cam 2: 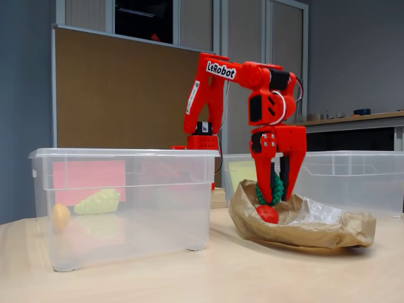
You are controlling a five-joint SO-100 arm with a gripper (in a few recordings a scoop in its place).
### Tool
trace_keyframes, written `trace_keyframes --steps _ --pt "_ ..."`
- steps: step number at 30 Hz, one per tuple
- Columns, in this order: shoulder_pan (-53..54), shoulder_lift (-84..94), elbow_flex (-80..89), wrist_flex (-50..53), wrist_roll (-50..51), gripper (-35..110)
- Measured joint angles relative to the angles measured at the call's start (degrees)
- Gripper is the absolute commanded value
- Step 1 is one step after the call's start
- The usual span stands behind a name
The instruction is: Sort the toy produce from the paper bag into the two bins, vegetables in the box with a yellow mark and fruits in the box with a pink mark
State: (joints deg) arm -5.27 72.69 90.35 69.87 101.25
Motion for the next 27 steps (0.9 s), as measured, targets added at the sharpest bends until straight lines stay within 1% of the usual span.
trace_keyframes --steps 2,6,9,11,14,18,23,27 --pt "0.1 1.3 -2.2 1.2 -3.6 0" --pt "-1.6 3.7 -9.6 8.8 -7.2 0" --pt "-4.4 6.7 -16.9 17.4 -6.9 0" --pt "-6.6 9.8 -20.5 23.1 -3.8 0" --pt "-12.1 16.3 -22.0 28.0 3.3 0" --pt "-22.1 23.7 -20.4 29.4 16.6 0" --pt "-36.4 29.4 -13.5 26.5 35.0 1" --pt "-47.6 35.7 -0.7 20.5 48.8 2"
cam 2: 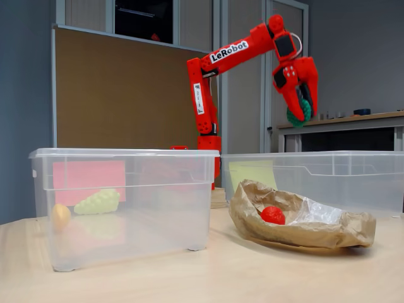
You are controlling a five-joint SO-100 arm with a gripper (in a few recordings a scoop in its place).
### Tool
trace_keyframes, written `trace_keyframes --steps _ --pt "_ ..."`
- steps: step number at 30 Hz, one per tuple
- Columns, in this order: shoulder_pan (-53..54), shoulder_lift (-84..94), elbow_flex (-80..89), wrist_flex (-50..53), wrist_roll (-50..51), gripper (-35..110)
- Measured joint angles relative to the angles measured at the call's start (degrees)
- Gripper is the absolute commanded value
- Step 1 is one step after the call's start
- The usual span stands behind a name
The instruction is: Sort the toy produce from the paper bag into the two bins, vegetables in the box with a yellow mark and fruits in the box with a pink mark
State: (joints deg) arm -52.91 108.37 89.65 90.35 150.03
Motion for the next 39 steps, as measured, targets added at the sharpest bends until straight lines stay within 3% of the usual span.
trace_keyframes --steps 4,10,24,30,39 --pt "-10.5 7.4 17.2 -12.3 8.2 4" --pt "-17.5 11.1 34.5 -27.2 11.2 24" --pt "-17.2 15.2 38.1 -30.7 12.0 24" --pt "-10.5 14.3 32.1 -32.5 -1.8 24" --pt "12.1 4.3 12.5 -24.1 -38.8 24"
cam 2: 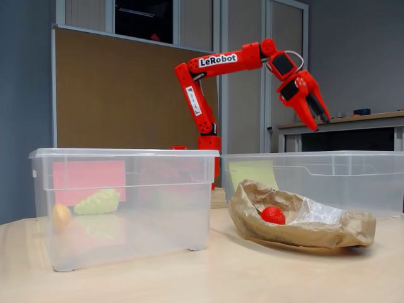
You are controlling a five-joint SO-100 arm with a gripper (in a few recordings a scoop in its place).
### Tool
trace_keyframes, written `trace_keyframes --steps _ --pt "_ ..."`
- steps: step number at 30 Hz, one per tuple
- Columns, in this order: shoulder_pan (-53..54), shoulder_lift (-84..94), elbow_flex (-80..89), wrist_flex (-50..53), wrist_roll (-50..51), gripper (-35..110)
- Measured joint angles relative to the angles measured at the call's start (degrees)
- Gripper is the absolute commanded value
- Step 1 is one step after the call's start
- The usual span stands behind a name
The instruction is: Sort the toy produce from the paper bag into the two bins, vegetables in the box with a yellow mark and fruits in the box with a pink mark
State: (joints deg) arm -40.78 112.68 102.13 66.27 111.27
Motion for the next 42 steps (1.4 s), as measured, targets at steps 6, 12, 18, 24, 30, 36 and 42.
trace_keyframes --steps 6,12,18,24,30,36,42 --pt "17.5 -7.0 -8.9 -1.2 -19.5 25" --pt "27.0 -14.7 -9.4 1.1 -25.5 25" --pt "30.1 -23.2 -4.7 0.4 -24.9 26" --pt "30.7 -31.6 -2.2 -4.7 -25.6 27" --pt "31.5 -36.7 -2.3 -8.4 -27.7 28" --pt "31.3 -39.6 -1.9 -11.3 -27.7 31" --pt "31.3 -41.1 2.5 -15.0 -25.4 34"
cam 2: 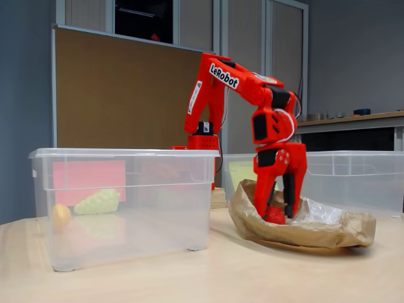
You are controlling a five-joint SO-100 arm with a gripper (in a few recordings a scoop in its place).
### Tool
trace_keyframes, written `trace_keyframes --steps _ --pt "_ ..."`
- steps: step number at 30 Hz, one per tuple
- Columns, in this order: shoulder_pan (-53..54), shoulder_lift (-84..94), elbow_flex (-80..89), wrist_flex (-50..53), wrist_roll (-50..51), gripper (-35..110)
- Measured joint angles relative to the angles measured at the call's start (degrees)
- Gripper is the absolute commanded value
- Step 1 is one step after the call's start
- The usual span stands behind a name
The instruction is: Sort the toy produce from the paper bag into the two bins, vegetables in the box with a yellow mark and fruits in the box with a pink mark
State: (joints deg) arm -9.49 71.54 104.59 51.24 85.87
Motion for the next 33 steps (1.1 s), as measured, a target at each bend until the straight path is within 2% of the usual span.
trace_keyframes --steps 4,13,19,28,33 --pt "0.1 -1.1 1.3 -1.7 0.8 33" --pt "1.1 -1.8 2.3 -4.3 -2.8 11" --pt "1.4 -1.8 1.8 -4.0 -6.6 12" --pt "1.9 5.8 -13.3 13.4 -17.8 11" --pt "6.1 13.7 -21.2 23.8 -23.1 11"
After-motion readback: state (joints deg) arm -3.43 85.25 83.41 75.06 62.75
